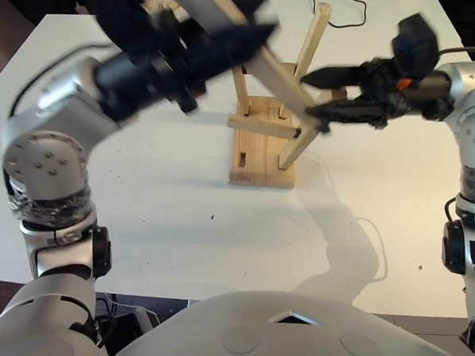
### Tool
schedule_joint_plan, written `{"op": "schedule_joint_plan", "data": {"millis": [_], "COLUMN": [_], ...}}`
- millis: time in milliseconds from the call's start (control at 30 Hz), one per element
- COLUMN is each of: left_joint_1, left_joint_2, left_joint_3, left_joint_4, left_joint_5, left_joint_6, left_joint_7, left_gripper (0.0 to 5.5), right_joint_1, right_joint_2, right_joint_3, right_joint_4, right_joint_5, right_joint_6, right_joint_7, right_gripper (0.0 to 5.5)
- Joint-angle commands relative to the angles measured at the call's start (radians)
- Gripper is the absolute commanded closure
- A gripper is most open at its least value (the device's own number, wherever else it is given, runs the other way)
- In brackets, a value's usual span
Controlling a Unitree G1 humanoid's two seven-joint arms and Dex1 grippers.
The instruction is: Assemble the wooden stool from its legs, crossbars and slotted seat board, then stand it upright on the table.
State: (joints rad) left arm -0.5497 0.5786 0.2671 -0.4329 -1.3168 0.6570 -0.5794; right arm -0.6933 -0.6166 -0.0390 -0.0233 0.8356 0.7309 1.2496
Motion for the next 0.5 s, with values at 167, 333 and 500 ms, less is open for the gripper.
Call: {"op": "schedule_joint_plan", "data": {"millis": [167,333,500], "left_joint_1": [0.084,0.253,0.311], "left_joint_2": [0.095,0.063,-0.014], "left_joint_3": [0.145,0.004,-0.169], "left_joint_4": [0.128,0.211,0.247], "left_joint_5": [0.171,0.402,0.612], "left_joint_6": [-0.078,-0.162,-0.282], "left_joint_7": [-0.046,-0.156,-0.218], "left_gripper": [3.47,3.47,3.47], "right_joint_1": [-0.038,-0.062,-0.126], "right_joint_2": [0.095,0.148,0.176], "right_joint_3": [-0.124,-0.158,-0.175], "right_joint_4": [0.08,0.123,0.272], "right_joint_5": [0.042,0.013,-0.095], "right_joint_6": [0.046,-0.001,-0.114], "right_joint_7": [-0.226,-0.312,-0.44], "right_gripper": [2.69,2.69,2.69]}}
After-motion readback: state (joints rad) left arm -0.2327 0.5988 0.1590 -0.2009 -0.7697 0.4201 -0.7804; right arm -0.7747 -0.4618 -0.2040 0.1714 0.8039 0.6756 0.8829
